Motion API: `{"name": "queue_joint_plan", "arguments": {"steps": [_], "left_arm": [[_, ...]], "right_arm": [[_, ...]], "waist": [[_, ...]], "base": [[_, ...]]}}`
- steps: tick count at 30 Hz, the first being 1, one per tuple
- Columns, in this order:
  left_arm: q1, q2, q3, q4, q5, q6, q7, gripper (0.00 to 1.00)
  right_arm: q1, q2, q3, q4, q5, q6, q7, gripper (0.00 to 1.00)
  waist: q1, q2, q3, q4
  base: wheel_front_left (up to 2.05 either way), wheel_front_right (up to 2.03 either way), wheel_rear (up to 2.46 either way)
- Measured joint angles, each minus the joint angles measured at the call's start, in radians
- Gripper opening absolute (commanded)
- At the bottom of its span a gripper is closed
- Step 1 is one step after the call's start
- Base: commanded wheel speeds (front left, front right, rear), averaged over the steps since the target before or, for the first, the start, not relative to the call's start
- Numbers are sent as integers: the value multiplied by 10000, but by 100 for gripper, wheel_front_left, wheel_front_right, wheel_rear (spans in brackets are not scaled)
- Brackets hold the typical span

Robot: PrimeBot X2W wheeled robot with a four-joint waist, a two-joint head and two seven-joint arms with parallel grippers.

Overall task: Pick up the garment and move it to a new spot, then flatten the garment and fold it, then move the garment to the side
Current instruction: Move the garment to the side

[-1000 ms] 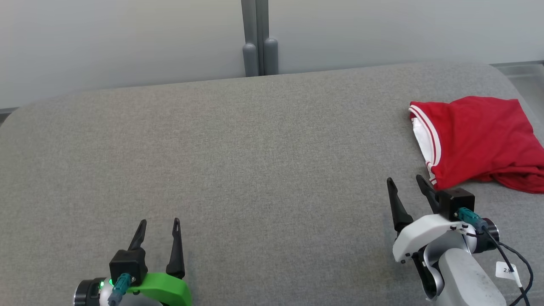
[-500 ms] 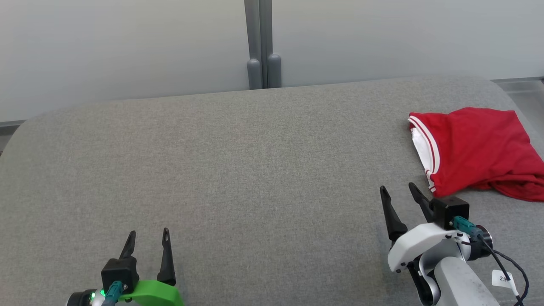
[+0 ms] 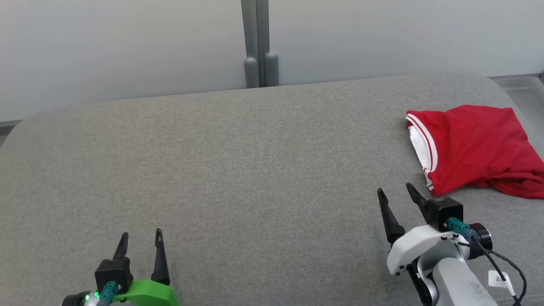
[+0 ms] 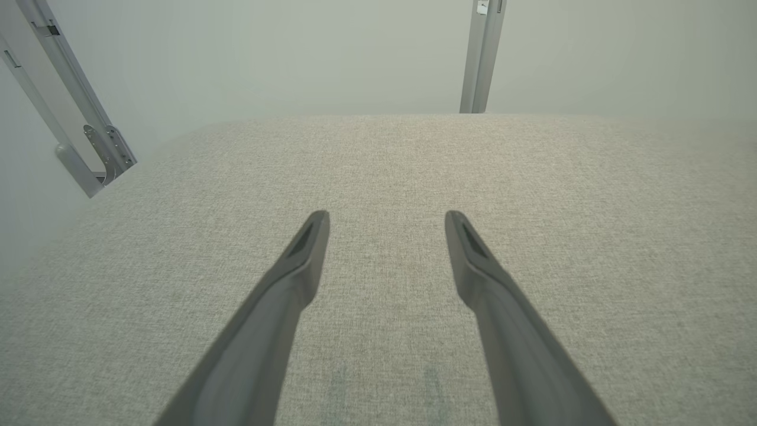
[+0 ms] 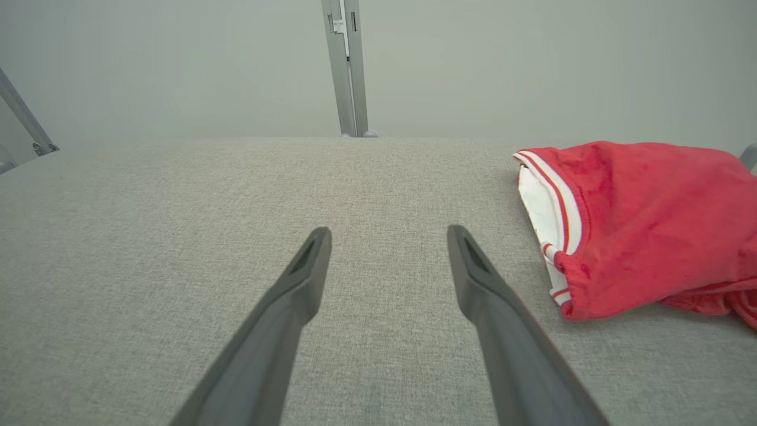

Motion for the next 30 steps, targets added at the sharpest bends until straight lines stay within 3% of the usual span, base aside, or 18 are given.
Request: {"name": "queue_joint_plan", "arguments": {"steps": [12, 30], "left_arm": [[-26, -2, 77, 140, -42, -102, 0, 100], [80, -33, 77, 282, -73, -113, 0, 100]], "right_arm": [[180, 4, 130, -627, -182, 0, 0, 100], [398, 25, 186, -535, -148, 4, 8, 100]], "waist": [[0, 0, 74, 19], [1, 0, 134, 27]], "base": [[0, 0, 0], [0, 0, 0]]}}
